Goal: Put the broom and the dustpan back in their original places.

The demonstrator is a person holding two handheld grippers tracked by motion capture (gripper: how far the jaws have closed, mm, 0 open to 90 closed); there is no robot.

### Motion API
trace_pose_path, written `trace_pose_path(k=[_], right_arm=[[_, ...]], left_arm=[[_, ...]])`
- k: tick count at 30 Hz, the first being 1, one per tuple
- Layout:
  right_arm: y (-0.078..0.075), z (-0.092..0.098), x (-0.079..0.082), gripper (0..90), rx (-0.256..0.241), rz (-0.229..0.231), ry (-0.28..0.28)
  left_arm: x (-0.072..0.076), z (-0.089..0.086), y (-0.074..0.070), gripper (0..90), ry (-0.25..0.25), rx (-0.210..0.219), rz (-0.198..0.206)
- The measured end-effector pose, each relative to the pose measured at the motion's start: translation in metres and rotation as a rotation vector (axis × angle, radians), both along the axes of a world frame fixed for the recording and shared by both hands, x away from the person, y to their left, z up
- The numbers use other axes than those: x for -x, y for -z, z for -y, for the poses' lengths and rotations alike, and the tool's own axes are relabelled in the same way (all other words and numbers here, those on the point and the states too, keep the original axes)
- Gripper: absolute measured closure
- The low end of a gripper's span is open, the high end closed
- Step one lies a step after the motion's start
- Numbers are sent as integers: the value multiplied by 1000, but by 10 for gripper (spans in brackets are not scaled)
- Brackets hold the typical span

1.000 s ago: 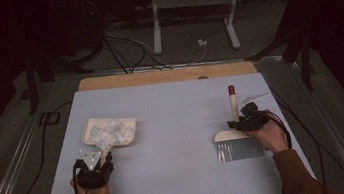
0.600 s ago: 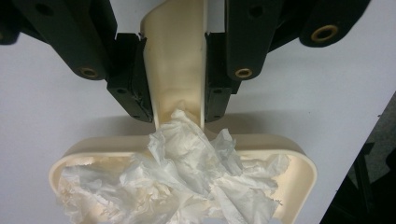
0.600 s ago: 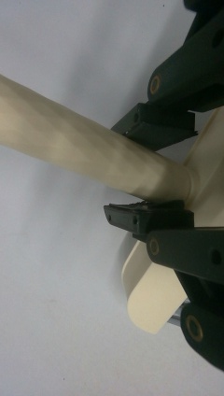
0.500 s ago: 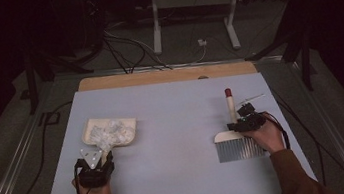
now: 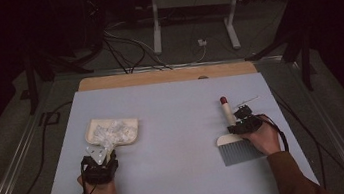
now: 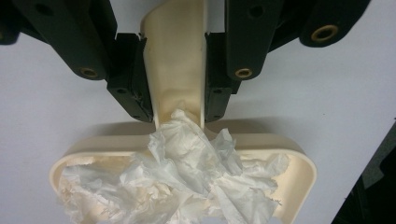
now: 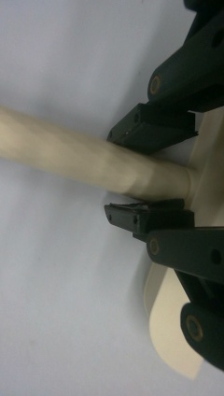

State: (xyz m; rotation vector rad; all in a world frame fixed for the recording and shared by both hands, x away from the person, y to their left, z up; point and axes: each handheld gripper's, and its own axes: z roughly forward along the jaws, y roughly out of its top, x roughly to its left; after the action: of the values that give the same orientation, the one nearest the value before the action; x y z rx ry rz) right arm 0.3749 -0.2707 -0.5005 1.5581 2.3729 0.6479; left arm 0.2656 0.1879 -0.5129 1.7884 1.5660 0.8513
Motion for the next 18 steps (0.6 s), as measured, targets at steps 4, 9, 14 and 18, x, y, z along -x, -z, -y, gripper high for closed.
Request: trace_pose_path(k=[4, 9, 14, 18], right_arm=[[1, -1, 1, 626, 2, 10, 47], [1, 0, 1, 632, -9, 11, 110], [1, 3, 2, 626, -8, 18, 142], [0, 5, 3, 609, -8, 24, 144]], left_arm=[[-4, 3, 3, 663, 0, 0, -6], [-8, 4, 5, 663, -4, -3, -15], [-11, 4, 8, 663, -8, -2, -23], [-13, 4, 9, 662, -13, -4, -30]])
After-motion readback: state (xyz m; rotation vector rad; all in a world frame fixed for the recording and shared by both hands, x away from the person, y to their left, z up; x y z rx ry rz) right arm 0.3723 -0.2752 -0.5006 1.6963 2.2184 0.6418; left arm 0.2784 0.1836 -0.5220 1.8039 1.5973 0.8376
